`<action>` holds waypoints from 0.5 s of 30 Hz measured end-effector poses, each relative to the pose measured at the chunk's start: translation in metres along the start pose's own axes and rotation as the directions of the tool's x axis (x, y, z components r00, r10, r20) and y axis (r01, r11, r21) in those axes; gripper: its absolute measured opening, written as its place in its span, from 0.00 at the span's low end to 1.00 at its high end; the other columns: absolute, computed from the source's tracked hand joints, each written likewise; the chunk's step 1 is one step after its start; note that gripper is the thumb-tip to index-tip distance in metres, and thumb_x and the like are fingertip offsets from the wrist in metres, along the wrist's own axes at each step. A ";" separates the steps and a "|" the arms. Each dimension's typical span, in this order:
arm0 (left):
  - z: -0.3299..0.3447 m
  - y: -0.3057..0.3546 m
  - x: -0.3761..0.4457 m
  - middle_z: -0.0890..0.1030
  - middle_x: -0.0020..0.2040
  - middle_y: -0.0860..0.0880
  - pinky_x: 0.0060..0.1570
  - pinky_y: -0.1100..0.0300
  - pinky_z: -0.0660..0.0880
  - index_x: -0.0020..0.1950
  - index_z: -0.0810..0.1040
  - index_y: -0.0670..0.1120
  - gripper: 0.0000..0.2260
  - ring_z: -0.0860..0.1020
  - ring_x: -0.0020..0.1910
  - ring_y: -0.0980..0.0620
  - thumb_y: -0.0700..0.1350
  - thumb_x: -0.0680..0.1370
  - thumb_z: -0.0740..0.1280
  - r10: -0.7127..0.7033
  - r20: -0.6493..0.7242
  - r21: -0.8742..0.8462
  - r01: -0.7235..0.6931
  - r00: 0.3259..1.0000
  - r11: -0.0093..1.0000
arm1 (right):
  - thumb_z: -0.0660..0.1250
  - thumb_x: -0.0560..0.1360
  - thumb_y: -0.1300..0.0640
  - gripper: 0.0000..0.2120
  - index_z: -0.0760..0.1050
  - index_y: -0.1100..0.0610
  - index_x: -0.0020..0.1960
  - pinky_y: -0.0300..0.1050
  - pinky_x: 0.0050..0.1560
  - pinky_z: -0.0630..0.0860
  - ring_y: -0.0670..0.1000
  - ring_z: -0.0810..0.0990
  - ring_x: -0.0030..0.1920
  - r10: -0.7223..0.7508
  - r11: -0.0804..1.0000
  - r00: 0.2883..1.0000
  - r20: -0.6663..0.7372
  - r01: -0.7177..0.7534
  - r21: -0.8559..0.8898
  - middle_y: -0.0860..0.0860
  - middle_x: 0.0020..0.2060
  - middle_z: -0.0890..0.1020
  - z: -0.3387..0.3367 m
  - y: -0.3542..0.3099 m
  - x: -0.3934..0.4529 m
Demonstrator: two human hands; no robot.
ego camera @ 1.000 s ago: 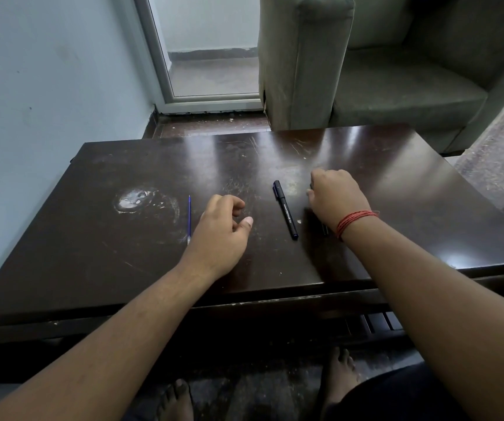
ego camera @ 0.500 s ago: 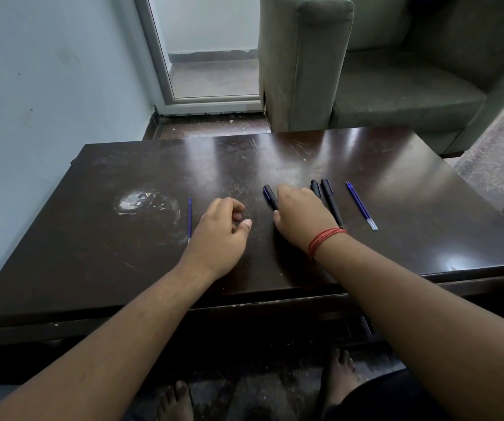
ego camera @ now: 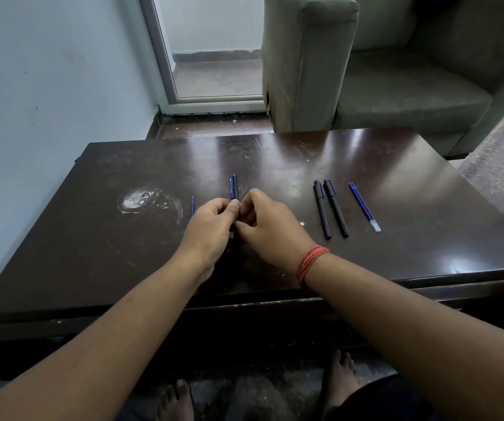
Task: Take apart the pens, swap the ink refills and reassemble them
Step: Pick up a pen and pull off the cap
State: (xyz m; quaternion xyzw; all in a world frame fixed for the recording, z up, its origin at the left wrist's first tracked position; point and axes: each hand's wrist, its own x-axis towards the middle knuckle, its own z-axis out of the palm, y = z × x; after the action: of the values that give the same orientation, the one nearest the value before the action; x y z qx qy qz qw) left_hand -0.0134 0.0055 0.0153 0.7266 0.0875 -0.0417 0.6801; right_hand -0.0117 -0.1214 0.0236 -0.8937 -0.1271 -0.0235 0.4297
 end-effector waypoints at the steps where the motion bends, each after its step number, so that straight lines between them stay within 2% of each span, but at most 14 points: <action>1: 0.000 0.000 0.001 0.84 0.42 0.46 0.40 0.52 0.80 0.47 0.81 0.46 0.10 0.81 0.40 0.48 0.46 0.84 0.62 0.000 -0.005 -0.002 0.000 1.000 1.000 | 0.70 0.74 0.57 0.08 0.72 0.55 0.47 0.39 0.38 0.73 0.48 0.79 0.38 0.009 1.000 1.000 0.012 -0.009 0.000 0.48 0.38 0.81 -0.004 0.000 0.002; 3: 0.000 0.001 0.002 0.82 0.42 0.45 0.35 0.55 0.79 0.48 0.80 0.45 0.09 0.79 0.37 0.48 0.44 0.84 0.62 0.008 -0.005 -0.017 -0.008 1.000 1.000 | 0.70 0.75 0.54 0.08 0.72 0.55 0.48 0.38 0.36 0.72 0.45 0.78 0.37 0.037 0.999 0.999 0.018 -0.037 -0.011 0.47 0.38 0.81 -0.014 0.001 0.007; 4: 0.000 0.000 0.003 0.81 0.41 0.47 0.33 0.57 0.78 0.48 0.79 0.45 0.08 0.77 0.35 0.50 0.44 0.84 0.62 0.043 -0.009 0.029 -0.043 0.999 0.999 | 0.69 0.76 0.53 0.08 0.73 0.56 0.50 0.39 0.37 0.74 0.46 0.79 0.37 0.061 0.998 0.998 0.010 -0.061 0.009 0.48 0.39 0.82 -0.020 0.001 0.009; 5: -0.002 -0.001 0.003 0.81 0.40 0.49 0.33 0.59 0.76 0.47 0.79 0.47 0.08 0.76 0.34 0.52 0.44 0.83 0.62 0.109 -0.009 0.147 -0.107 0.994 0.983 | 0.67 0.77 0.52 0.09 0.73 0.56 0.51 0.42 0.38 0.76 0.47 0.80 0.37 0.095 0.993 0.995 0.003 -0.095 0.072 0.50 0.40 0.82 -0.026 0.002 0.011; 7: -0.004 -0.002 0.003 0.81 0.39 0.53 0.33 0.64 0.71 0.47 0.79 0.49 0.06 0.75 0.32 0.56 0.44 0.82 0.63 0.270 0.047 0.448 -0.262 0.962 0.854 | 0.64 0.80 0.51 0.10 0.72 0.57 0.55 0.45 0.37 0.77 0.48 0.80 0.36 0.183 0.938 0.983 0.030 -0.183 0.294 0.53 0.41 0.82 -0.036 0.005 0.013; 9: -0.003 -0.002 0.001 0.79 0.38 0.53 0.33 0.66 0.66 0.47 0.78 0.49 0.05 0.74 0.34 0.59 0.43 0.81 0.64 0.386 0.135 0.588 -0.387 0.913 0.710 | 0.63 0.81 0.51 0.11 0.72 0.59 0.55 0.44 0.34 0.76 0.50 0.78 0.35 0.227 0.857 0.969 0.095 -0.245 0.454 0.54 0.39 0.81 -0.041 0.010 0.014; 12: -0.002 -0.005 0.000 0.77 0.39 0.53 0.38 0.62 0.69 0.48 0.79 0.46 0.04 0.74 0.38 0.56 0.42 0.80 0.65 0.470 0.220 0.639 -0.490 0.855 0.593 | 0.64 0.81 0.56 0.09 0.74 0.63 0.52 0.43 0.30 0.74 0.51 0.77 0.31 0.211 0.824 0.954 0.214 -0.292 0.485 0.55 0.35 0.80 -0.040 0.017 0.013; 15: -0.004 -0.007 0.002 0.77 0.38 0.53 0.41 0.51 0.74 0.47 0.80 0.45 0.05 0.75 0.40 0.52 0.43 0.80 0.65 0.506 0.262 0.649 -0.538 0.822 0.538 | 0.66 0.80 0.59 0.10 0.76 0.67 0.53 0.42 0.29 0.75 0.50 0.78 0.30 0.179 0.824 0.944 0.277 -0.297 0.482 0.56 0.34 0.81 -0.039 0.018 0.012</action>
State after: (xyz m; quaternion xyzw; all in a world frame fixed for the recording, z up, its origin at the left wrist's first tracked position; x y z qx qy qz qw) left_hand -0.0130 0.0098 0.0084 0.9188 -0.1700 0.1176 0.3363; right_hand 0.0066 -0.1593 0.0362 -0.7507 -0.0622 0.1643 0.6368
